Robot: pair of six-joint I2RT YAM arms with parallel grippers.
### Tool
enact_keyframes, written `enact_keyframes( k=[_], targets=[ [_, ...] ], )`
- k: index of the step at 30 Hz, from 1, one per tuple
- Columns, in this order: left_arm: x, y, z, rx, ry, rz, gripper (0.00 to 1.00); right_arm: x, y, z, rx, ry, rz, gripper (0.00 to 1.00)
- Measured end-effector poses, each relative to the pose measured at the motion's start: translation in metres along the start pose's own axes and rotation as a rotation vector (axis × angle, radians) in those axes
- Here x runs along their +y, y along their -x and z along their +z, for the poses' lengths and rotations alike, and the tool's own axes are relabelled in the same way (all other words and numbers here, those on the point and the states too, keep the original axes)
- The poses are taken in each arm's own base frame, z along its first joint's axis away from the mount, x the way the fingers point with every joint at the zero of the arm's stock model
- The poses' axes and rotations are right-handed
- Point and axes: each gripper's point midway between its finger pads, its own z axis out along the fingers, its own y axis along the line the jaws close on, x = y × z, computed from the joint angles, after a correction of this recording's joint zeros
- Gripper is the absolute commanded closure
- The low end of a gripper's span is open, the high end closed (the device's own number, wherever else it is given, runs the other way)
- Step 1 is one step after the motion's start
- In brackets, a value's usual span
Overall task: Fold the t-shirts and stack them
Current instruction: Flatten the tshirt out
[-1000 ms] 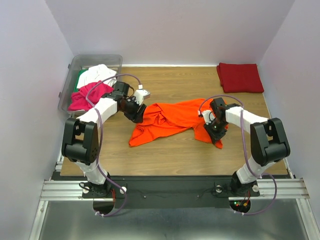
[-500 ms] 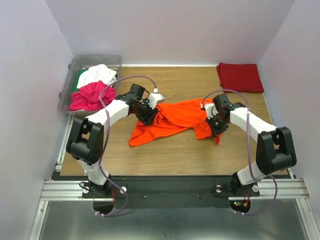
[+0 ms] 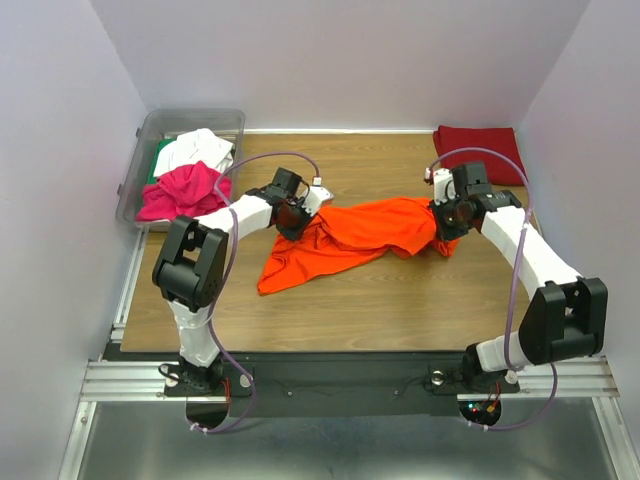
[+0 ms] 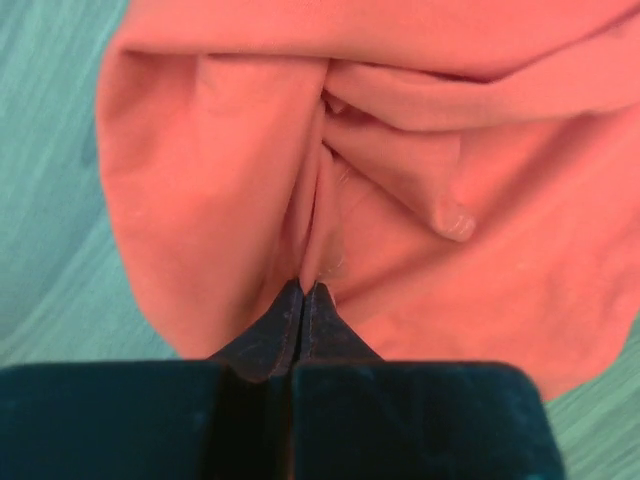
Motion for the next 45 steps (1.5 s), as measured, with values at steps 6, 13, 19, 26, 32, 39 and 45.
enact_keyframes(
  k=[6, 13, 19, 26, 32, 39, 45],
  targets=[
    [-0.011, 0.013, -0.033, -0.059, -0.051, 0.016, 1.0, -0.014, 0.003, -0.016, -0.042, -0.048, 0.036, 1.0],
    [-0.019, 0.031, -0.131, -0.249, -0.136, 0.078, 1.0, -0.024, 0.027, -0.065, -0.19, -0.121, 0.035, 0.99],
    [0.019, -0.005, -0.117, -0.184, -0.188, -0.052, 0.99, -0.034, 0.033, -0.057, -0.171, -0.132, 0.034, 0.99],
    [0.062, -0.046, -0.063, -0.062, -0.176, -0.227, 0.59, -0.035, 0.017, 0.013, 0.007, -0.047, 0.047, 0.99],
    [0.076, -0.035, -0.079, -0.1, -0.104, -0.201, 0.55, -0.032, 0.012, 0.031, 0.045, -0.016, 0.055, 0.99],
    [0.045, -0.027, -0.139, -0.19, -0.021, -0.087, 0.56, -0.032, 0.017, 0.032, 0.024, -0.011, 0.063, 0.99],
    [-0.005, -0.048, -0.115, -0.107, -0.107, -0.016, 0.59, -0.031, 0.017, 0.032, 0.023, -0.011, 0.07, 0.99]
  ],
)
